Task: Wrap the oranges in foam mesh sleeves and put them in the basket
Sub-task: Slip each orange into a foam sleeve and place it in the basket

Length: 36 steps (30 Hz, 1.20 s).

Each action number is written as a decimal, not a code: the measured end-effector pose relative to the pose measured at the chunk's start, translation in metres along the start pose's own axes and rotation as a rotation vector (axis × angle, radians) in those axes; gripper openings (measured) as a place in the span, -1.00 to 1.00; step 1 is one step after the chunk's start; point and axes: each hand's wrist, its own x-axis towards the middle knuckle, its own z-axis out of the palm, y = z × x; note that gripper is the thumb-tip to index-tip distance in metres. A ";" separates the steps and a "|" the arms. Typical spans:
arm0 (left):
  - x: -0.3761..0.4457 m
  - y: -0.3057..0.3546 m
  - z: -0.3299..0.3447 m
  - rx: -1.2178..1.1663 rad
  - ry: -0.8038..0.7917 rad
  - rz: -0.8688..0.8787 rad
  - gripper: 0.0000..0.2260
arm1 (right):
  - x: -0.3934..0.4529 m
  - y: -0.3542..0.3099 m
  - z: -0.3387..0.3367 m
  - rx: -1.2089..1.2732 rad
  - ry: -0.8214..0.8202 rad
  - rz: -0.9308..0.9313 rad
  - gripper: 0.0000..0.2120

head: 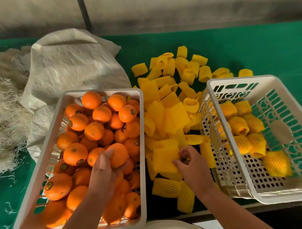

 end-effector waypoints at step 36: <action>-0.083 -0.016 0.098 0.461 -0.617 -0.544 -0.12 | -0.046 -0.011 -0.058 -0.610 -0.249 -0.364 -0.72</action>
